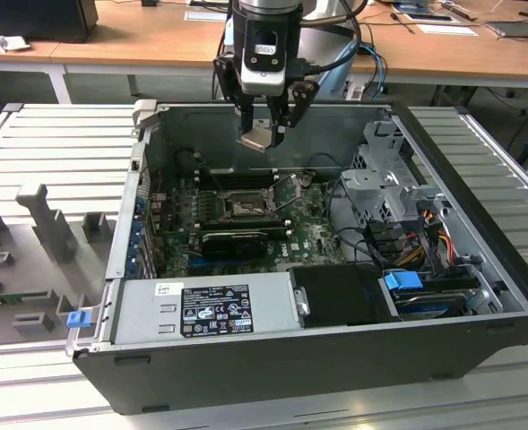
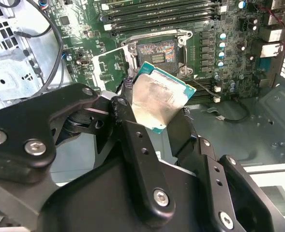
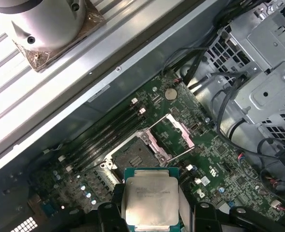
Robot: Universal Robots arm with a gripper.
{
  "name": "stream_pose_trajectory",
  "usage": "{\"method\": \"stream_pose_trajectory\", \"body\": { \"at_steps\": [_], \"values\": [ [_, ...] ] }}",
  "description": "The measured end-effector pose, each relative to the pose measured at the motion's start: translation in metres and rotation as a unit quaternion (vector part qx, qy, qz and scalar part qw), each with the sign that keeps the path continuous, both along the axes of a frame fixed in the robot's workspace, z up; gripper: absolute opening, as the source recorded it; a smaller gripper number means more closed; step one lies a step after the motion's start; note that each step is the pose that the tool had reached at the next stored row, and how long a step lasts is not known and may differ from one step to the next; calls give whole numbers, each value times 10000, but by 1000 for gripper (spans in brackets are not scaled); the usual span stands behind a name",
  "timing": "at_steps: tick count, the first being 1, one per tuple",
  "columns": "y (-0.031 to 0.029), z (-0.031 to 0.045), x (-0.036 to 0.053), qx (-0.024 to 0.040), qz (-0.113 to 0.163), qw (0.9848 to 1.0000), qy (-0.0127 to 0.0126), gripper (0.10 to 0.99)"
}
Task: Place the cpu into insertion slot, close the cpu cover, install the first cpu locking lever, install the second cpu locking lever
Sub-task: 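Place the cpu into insertion slot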
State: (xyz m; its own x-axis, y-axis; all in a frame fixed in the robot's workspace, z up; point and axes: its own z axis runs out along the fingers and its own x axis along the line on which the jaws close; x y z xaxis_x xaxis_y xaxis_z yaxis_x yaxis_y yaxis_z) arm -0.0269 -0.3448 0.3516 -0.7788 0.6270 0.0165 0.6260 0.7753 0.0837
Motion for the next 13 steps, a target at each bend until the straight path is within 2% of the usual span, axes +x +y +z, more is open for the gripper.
{"method": "stream_pose_trajectory", "body": {
  "at_steps": [6,13],
  "values": [
    [0,-4,0,0,-192,9998,0,525],
    [1,-14,0,0,-579,9983,0,525]
  ]
}}
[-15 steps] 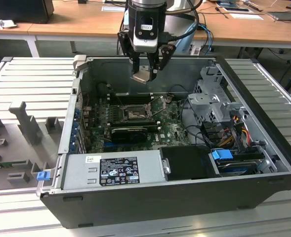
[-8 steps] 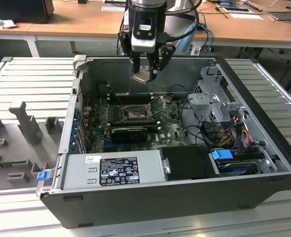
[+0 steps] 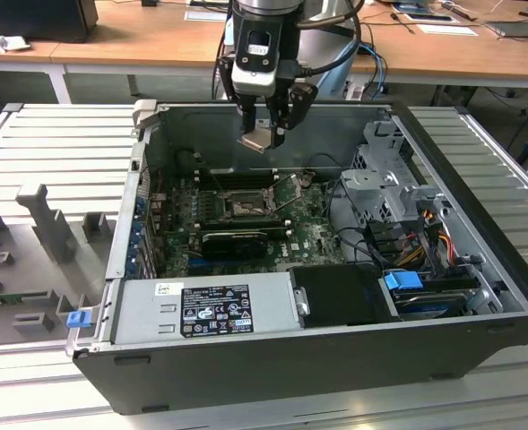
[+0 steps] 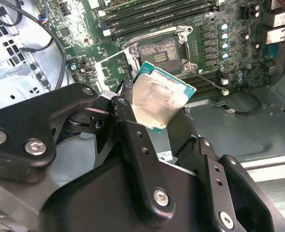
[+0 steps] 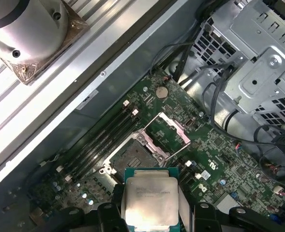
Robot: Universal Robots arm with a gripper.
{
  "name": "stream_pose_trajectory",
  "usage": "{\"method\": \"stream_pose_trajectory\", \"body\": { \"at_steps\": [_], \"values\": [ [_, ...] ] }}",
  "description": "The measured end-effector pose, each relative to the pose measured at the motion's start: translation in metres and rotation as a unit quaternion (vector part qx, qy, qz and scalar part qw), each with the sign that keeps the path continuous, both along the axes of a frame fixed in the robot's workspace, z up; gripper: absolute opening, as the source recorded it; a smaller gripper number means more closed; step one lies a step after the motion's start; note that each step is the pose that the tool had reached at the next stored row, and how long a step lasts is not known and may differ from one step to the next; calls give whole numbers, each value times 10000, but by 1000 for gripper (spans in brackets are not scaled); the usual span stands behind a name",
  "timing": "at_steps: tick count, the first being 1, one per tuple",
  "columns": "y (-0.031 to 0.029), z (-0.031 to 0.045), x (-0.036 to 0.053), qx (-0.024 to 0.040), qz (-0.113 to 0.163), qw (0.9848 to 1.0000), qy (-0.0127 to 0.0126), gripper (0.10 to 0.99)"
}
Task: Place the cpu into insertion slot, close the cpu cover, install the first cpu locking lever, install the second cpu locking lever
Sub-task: 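Place the cpu into insertion slot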
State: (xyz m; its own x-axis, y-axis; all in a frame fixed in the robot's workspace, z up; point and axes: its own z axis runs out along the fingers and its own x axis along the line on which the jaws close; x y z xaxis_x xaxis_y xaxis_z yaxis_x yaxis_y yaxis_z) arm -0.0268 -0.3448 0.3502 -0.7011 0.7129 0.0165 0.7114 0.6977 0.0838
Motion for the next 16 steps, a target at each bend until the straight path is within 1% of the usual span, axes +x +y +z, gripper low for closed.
{"method": "stream_pose_trajectory", "body": {
  "at_steps": [5,10,12,16],
  "values": [
    [-1,-17,0,-1,-190,9998,1,525],
    [-1,-26,0,-1,-375,9993,1,525],
    [-1,-32,0,-1,-521,9986,1,525],
    [-1,-38,0,-1,-676,9977,0,525]
  ]
}}
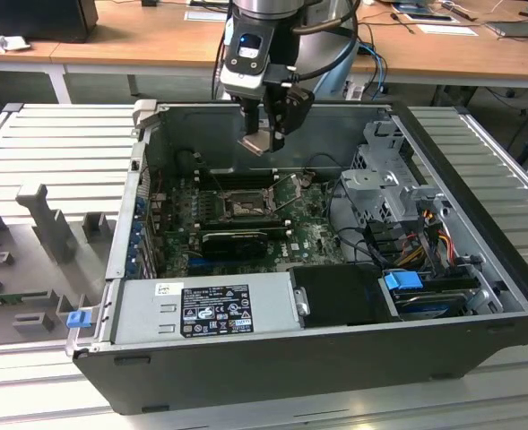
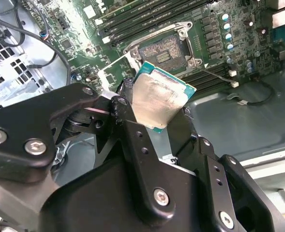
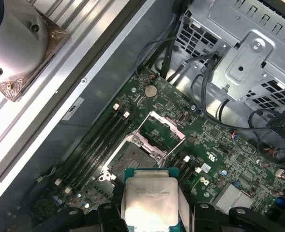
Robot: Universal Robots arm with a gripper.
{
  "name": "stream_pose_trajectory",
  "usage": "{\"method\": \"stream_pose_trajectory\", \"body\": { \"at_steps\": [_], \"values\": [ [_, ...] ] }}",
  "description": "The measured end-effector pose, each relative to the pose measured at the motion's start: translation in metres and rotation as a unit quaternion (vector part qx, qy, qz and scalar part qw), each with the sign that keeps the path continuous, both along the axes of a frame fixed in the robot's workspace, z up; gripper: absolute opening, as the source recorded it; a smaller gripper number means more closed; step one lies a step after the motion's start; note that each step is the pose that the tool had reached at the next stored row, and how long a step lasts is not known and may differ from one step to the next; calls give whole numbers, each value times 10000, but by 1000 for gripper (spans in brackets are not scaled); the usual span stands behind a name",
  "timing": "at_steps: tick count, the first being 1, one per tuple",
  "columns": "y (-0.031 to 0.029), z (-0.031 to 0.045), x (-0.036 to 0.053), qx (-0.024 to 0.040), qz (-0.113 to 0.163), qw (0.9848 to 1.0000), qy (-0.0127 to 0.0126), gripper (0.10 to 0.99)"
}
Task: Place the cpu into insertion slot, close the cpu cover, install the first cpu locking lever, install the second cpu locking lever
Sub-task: 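Place the cpu into insertion slot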
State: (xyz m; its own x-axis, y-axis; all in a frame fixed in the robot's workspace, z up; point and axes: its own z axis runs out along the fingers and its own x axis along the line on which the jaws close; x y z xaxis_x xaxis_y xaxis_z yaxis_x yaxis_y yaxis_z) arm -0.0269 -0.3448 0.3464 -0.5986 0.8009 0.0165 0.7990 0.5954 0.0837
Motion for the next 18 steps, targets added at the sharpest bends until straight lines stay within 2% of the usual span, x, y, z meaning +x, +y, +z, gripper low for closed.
{"method": "stream_pose_trajectory", "body": {
  "at_steps": [5,8,11,15,16,18],
  "values": [
    [0,-11,0,1,-302,9995,0,525],
    [0,-21,0,-1,-476,9989,0,525],
    [0,-64,0,-10,-699,9976,-1,525],
    [0,-93,0,-11,-1100,9939,0,525],
    [0,-98,0,-11,-1254,9921,0,525],
    [0,-114,0,-10,-1327,9912,0,525]
  ]
}}
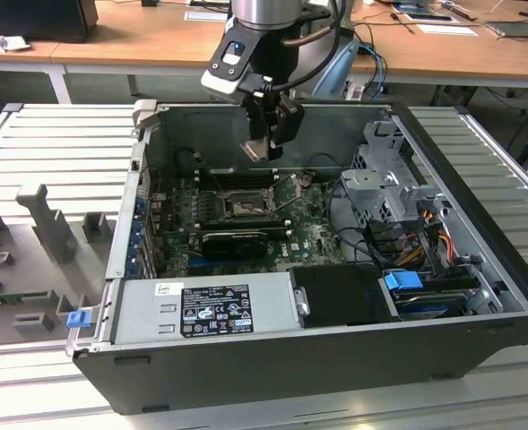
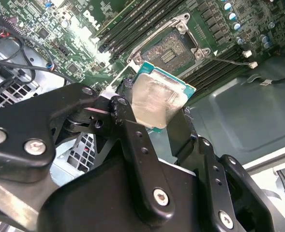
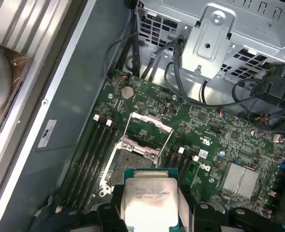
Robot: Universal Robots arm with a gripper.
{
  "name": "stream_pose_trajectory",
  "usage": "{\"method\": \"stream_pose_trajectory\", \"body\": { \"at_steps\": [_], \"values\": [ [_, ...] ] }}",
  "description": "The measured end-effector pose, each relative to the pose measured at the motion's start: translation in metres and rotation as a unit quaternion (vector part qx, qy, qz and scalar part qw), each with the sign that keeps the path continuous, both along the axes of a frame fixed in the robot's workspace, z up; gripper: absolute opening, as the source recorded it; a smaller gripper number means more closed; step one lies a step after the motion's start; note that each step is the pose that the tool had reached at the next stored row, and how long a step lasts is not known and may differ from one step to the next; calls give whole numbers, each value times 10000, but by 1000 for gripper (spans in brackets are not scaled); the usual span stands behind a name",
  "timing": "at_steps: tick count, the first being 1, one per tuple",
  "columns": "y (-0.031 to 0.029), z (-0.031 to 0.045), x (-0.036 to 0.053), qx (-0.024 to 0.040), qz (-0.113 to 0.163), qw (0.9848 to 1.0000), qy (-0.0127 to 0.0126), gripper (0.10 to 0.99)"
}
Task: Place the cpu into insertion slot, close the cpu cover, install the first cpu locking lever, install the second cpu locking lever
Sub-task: 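Place the cpu into insertion slot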
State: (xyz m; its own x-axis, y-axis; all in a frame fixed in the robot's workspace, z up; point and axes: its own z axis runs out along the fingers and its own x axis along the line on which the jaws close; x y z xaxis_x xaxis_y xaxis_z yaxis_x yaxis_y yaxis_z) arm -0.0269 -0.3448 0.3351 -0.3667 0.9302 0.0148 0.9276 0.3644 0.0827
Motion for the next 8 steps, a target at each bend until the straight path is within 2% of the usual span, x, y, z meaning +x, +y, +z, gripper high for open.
{"method": "stream_pose_trajectory", "body": {
  "at_steps": [2,4,5,8],
  "values": [
    [0,-16,0,-1,-3,10000,3,525],
    [0,-43,0,-1,-9,10000,29,525],
    [0,-56,0,-1,-17,10000,33,525],
    [0,-70,0,-1,-79,10000,34,525]
  ]
}}
